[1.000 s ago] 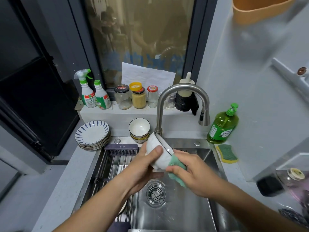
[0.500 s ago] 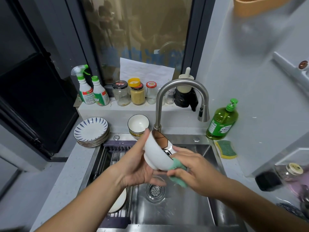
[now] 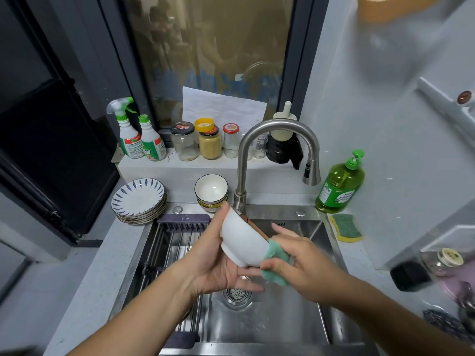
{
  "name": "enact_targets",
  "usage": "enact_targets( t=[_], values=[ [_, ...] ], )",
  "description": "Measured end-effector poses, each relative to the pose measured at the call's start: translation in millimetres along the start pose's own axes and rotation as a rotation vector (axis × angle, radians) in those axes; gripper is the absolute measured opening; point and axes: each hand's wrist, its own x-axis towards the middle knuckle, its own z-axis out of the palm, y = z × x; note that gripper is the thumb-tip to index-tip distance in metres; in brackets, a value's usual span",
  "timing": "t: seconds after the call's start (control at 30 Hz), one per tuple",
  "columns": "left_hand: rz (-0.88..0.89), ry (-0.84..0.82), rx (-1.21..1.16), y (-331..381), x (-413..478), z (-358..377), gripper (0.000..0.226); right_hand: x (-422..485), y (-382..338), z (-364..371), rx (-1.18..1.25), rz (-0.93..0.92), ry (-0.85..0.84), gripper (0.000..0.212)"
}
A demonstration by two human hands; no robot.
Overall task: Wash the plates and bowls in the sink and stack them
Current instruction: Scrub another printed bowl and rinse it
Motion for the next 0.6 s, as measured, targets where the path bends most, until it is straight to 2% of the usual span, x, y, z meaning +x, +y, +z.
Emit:
enact_targets(
  t=[0.07,0.1,0.17,0.23,0.27,0.33,0.4,0.47,0.53,0.6],
  values=[
    [0.005,-0.057,0.012,-3,-1,0,0.092,0,0,-1,0.001,0.053,-0.055,0.018],
    [0.034,-0.070,0.020,-5,-1,1,0.088,-1,0,0,0.079,0.062,-0.058,0.016],
    [0.110,-0.016,0.047,-10,-3,4,0.076,-2,-5,3,0.275,0.063,-0.038,0.006],
    [0.153,0.037,0.023,-11,-7,9,0.065,-3,-9,5,0.372,0.074,-0.024,0.013],
    [0.155,0.035,-0.008,-11,-7,10,0.067,-4,-9,7,0.402,0.067,-0.029,0.015],
    [0.107,-0.019,-0.076,-10,-9,9,0.072,-4,-5,6,0.302,0.049,-0.040,0.033],
    [0.055,-0.043,-0.130,-9,-7,4,0.074,-3,-1,2,0.074,-0.011,0.001,0.053],
    [0.015,-0.046,-0.150,-10,-1,-2,0.083,0,2,0,0.039,-0.039,0.041,0.055],
    [0.007,-0.070,-0.129,-10,0,-3,0.097,0,-4,2,0.215,0.024,0.085,0.046],
    [0.039,-0.060,-0.076,-9,0,-3,0.101,1,-11,5,0.502,0.077,0.172,0.031]
  ],
)
